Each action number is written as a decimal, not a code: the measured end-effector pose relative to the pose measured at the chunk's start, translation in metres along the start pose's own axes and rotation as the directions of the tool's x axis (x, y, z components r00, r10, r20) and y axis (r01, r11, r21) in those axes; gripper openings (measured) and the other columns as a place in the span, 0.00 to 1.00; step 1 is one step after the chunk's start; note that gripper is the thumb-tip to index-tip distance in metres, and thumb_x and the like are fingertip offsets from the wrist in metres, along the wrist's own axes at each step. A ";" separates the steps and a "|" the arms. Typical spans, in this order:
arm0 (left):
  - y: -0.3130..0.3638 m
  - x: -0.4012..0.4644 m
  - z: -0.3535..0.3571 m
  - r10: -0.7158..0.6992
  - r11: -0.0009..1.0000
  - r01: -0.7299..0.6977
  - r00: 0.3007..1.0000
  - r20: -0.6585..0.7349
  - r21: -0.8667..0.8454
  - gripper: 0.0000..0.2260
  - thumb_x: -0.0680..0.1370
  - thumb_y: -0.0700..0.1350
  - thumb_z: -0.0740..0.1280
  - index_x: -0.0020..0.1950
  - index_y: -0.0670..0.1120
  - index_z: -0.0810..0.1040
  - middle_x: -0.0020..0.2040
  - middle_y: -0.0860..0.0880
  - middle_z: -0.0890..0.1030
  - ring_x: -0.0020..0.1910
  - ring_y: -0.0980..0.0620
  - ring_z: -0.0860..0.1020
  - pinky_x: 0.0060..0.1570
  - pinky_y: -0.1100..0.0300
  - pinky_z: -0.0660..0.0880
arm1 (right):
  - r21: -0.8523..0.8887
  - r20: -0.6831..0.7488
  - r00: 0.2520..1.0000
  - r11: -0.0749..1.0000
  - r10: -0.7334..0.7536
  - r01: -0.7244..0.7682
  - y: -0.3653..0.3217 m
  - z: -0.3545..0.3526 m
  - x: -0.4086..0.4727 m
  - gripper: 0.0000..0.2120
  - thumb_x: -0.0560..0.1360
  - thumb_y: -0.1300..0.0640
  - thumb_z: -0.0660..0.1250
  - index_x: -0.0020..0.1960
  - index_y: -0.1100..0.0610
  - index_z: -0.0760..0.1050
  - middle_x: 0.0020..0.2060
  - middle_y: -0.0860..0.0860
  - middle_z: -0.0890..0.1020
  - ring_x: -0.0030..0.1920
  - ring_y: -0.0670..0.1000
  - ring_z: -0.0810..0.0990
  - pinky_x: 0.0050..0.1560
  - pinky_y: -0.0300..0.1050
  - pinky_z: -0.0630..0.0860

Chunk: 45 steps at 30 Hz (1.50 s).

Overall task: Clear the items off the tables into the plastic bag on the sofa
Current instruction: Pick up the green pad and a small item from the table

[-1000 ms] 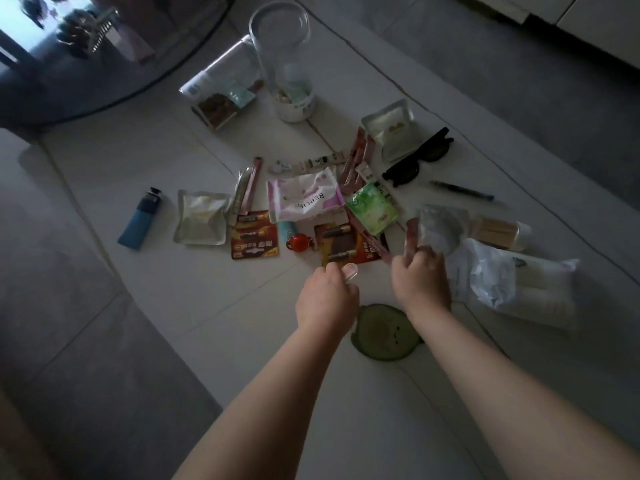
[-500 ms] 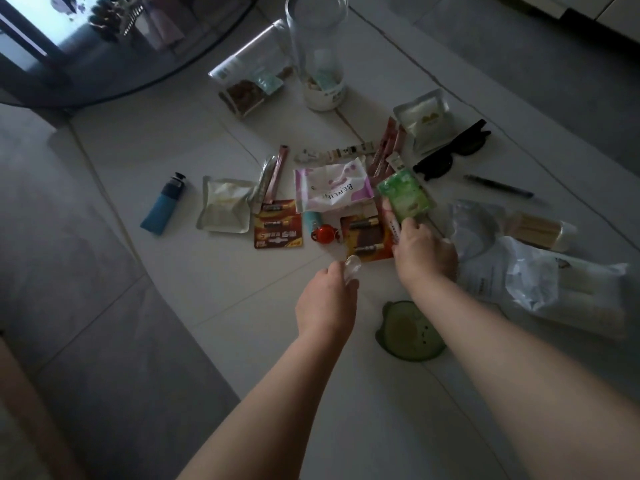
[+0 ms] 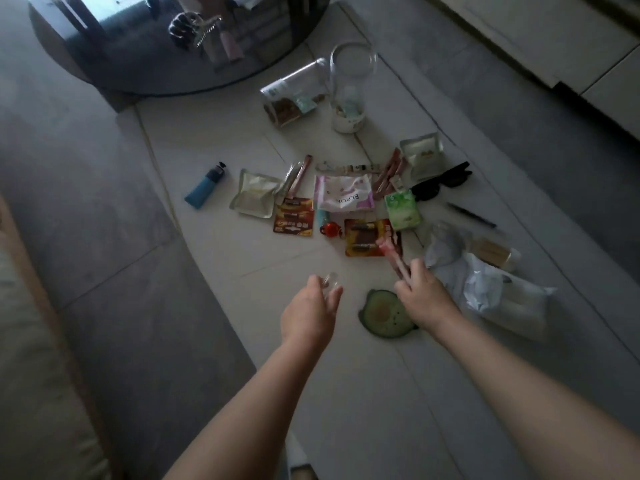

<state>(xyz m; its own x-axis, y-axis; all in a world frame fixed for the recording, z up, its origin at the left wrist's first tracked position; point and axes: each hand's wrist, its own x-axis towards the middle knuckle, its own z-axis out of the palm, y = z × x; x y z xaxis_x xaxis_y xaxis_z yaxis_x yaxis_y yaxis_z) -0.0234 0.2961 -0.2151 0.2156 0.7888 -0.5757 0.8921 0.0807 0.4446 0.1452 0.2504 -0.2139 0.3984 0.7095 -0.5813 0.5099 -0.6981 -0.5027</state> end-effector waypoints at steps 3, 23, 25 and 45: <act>-0.002 -0.041 -0.019 -0.073 0.992 0.068 0.997 -0.039 -0.110 0.14 0.81 0.55 0.56 0.54 0.45 0.70 0.53 0.43 0.80 0.51 0.42 0.77 0.44 0.53 0.70 | -0.005 0.043 0.996 0.997 -0.073 0.073 -0.013 -0.014 -0.039 0.06 0.79 0.54 0.57 0.47 0.56 0.65 0.38 0.53 0.73 0.41 0.57 0.73 0.39 0.48 0.67; -0.164 -0.323 -0.112 -0.598 0.528 0.174 0.772 -0.218 -0.831 0.09 0.77 0.41 0.67 0.55 0.41 0.79 0.49 0.41 0.83 0.45 0.46 0.81 0.48 0.53 0.77 | 0.288 0.555 0.754 0.932 -0.351 0.222 -0.182 0.109 -0.320 0.07 0.79 0.57 0.60 0.44 0.54 0.74 0.30 0.50 0.75 0.28 0.47 0.73 0.26 0.41 0.68; -0.195 -0.352 -0.111 -0.651 0.474 0.168 0.728 -0.216 -0.864 0.07 0.75 0.42 0.70 0.53 0.44 0.80 0.47 0.44 0.84 0.44 0.48 0.81 0.49 0.53 0.78 | 0.300 0.616 0.700 0.929 -0.362 0.216 -0.192 0.133 -0.349 0.04 0.79 0.57 0.61 0.50 0.55 0.74 0.33 0.53 0.79 0.29 0.48 0.77 0.26 0.40 0.71; -0.459 -0.542 -0.052 -0.877 -0.218 0.129 0.408 0.252 -0.967 0.09 0.81 0.42 0.57 0.58 0.46 0.74 0.31 0.48 0.74 0.25 0.52 0.71 0.27 0.61 0.71 | -0.110 0.756 0.653 0.992 0.045 0.060 -0.185 0.401 -0.561 0.08 0.77 0.64 0.56 0.52 0.58 0.72 0.38 0.53 0.77 0.36 0.52 0.78 0.31 0.41 0.72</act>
<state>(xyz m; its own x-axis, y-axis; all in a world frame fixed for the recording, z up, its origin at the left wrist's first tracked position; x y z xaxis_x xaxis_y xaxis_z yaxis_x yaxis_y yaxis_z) -0.5701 -0.1369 -0.0714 -0.5944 0.0977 -0.7982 -0.5510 0.6735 0.4927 -0.4781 -0.0572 -0.0517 -0.2939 0.3590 -0.8858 0.6137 -0.6397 -0.4628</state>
